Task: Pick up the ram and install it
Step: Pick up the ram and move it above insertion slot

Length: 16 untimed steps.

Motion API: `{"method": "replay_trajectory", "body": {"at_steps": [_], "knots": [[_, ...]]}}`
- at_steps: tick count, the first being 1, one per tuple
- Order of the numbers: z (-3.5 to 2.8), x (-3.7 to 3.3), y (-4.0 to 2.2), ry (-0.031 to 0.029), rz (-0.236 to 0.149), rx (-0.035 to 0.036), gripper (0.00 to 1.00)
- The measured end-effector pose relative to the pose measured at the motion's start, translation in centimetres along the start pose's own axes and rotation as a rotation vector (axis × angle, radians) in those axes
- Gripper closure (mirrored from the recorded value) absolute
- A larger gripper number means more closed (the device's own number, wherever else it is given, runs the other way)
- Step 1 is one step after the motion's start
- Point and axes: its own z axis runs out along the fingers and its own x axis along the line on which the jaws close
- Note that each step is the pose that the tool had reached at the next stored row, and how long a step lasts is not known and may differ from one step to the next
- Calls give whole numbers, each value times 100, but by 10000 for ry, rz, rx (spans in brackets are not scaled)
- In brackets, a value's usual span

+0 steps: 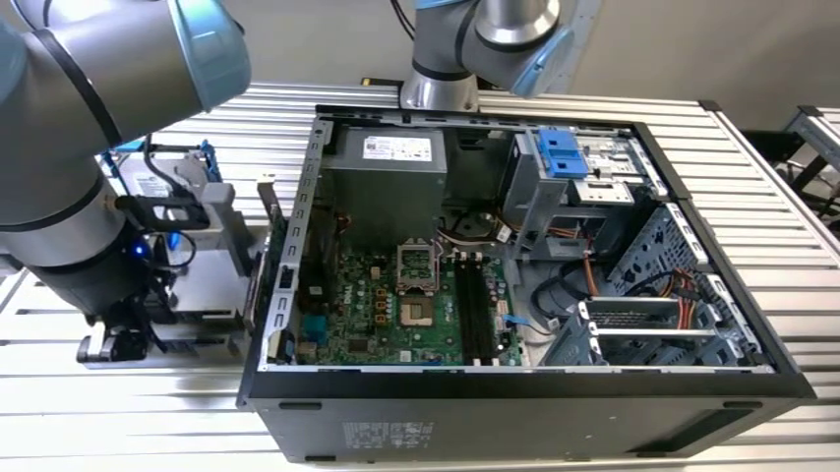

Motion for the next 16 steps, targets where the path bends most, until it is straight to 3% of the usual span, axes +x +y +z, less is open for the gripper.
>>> {"method": "replay_trajectory", "body": {"at_steps": [6, 16], "knots": [[74, 7, -1, 1, 5, -1, 0], [129, 9, -2, 0, 94, 0, 0]]}}
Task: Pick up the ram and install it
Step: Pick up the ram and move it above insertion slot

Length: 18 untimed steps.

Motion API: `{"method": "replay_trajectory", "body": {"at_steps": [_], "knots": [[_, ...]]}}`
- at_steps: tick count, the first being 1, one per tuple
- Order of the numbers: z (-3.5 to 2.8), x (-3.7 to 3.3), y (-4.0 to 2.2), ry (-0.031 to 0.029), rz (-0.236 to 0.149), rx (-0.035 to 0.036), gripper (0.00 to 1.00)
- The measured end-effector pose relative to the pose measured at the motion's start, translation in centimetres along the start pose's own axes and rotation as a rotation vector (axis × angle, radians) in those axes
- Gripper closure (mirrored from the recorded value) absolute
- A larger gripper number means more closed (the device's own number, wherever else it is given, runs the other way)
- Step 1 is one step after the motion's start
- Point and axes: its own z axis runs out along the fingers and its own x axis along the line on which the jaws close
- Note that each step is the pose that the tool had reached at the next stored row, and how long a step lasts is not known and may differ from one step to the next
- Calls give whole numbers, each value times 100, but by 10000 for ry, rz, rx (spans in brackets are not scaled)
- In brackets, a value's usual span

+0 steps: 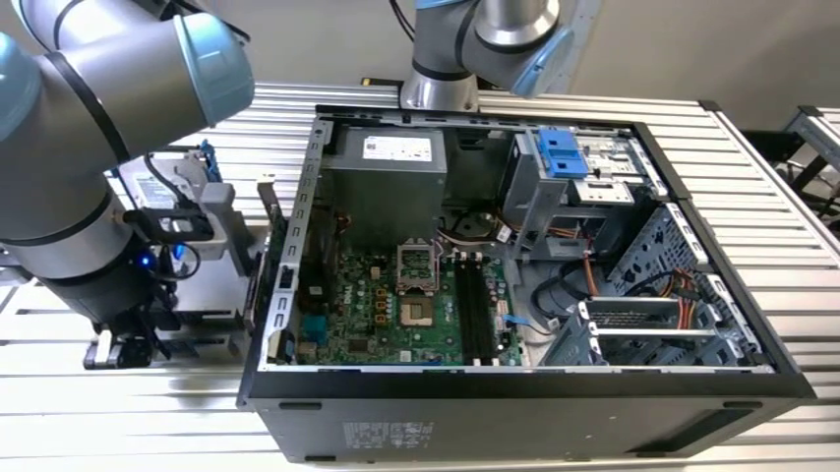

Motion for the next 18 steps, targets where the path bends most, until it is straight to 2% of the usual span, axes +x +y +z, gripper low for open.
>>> {"method": "replay_trajectory", "body": {"at_steps": [14, 18], "knots": [[-3, 8, 12, -10, 22, 3, 0], [-6, 8, 33, -12, 22, 2, 0]]}}
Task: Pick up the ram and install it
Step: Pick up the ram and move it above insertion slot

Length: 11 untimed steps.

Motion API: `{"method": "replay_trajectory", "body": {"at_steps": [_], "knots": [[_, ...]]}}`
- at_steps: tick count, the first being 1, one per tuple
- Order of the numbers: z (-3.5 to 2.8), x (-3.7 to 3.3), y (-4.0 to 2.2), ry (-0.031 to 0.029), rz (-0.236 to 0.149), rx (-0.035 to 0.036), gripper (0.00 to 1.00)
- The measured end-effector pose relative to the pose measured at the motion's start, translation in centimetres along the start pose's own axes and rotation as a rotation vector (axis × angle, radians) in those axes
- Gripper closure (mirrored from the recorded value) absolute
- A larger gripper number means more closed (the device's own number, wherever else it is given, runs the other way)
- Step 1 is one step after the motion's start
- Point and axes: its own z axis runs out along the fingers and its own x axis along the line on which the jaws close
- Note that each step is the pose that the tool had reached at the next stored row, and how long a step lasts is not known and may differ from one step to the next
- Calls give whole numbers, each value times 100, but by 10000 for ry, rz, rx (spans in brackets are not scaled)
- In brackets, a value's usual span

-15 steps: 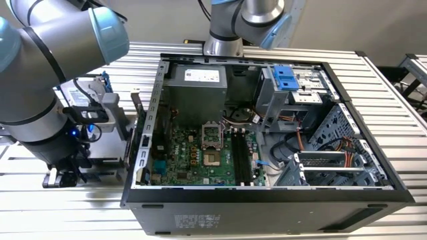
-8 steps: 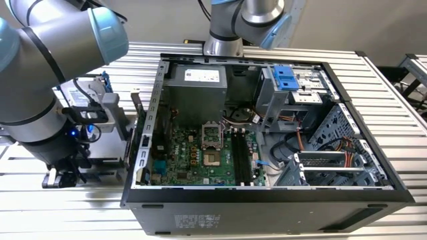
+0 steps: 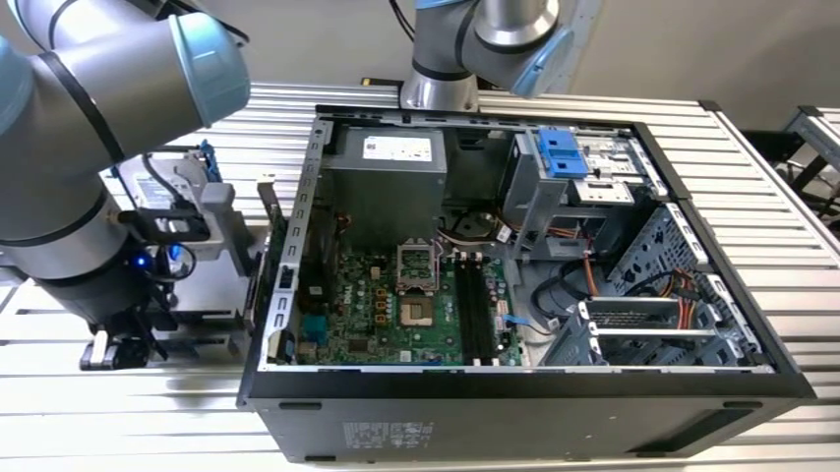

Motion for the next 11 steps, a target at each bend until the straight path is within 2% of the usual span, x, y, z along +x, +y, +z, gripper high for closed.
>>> {"method": "replay_trajectory", "body": {"at_steps": [11], "knots": [[1, 14, 60, -1, -22, 0, 0]]}}
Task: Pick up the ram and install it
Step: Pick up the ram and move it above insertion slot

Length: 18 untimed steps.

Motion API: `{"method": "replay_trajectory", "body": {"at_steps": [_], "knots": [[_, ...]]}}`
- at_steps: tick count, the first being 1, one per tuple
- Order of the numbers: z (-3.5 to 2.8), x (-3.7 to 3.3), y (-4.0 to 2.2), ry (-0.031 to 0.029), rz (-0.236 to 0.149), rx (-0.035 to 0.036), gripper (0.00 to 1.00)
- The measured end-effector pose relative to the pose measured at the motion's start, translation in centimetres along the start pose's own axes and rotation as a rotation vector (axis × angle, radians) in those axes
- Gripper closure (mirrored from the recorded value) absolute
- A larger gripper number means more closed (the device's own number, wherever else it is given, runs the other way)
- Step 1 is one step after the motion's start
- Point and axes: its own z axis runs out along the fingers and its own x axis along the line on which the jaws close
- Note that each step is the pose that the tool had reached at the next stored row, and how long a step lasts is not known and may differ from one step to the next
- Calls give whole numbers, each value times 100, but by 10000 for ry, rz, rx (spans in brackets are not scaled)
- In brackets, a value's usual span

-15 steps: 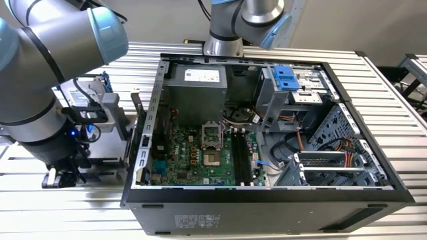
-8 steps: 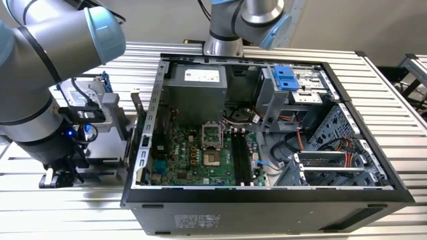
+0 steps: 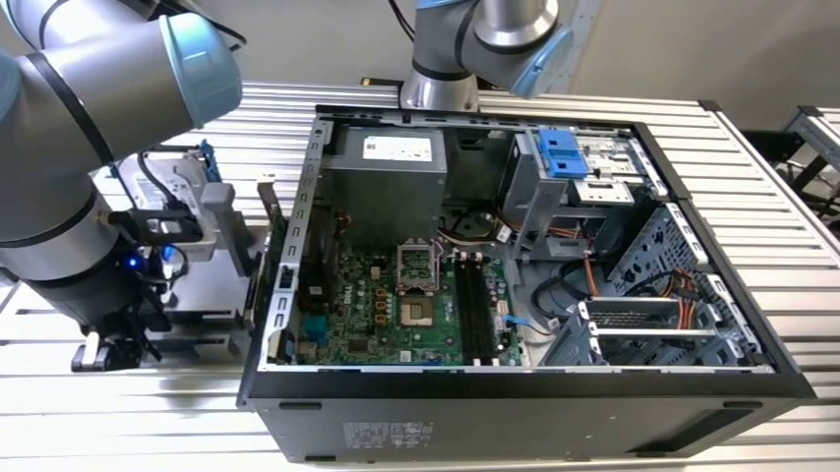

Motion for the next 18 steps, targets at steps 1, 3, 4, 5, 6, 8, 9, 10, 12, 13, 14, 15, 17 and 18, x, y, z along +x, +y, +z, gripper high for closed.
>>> {"method": "replay_trajectory", "body": {"at_steps": [1, 3, 4, 5, 6, 8, 9, 10, 12, 13, 14, 15, 17, 18], "knots": [[0, 7, 1, 0, -1, 0, 0], [0, 14, 7, 0, 1, 0, 0], [-1, 15, 11, 1, 0, -1, 0], [-1, 15, 16, 2, 0, -1, 0], [-1, 15, 20, 1, -1, -1, 0], [-2, 15, 31, 1, -1, 0, 0], [-1, 15, 37, 0, -1, 0, 0], [-1, 15, 43, 0, -1, 1, 0], [-3, 15, 52, 2, -2, -1, 0], [-3, 15, 55, 1, -3, -1, 0], [-3, 15, 56, 1, -3, 0, 0], [-3, 15, 59, 0, -2, 0, 0], [-3, 15, 61, 1, -2, -1, 0], [-3, 15, 61, 1, -2, 0, 0]]}}
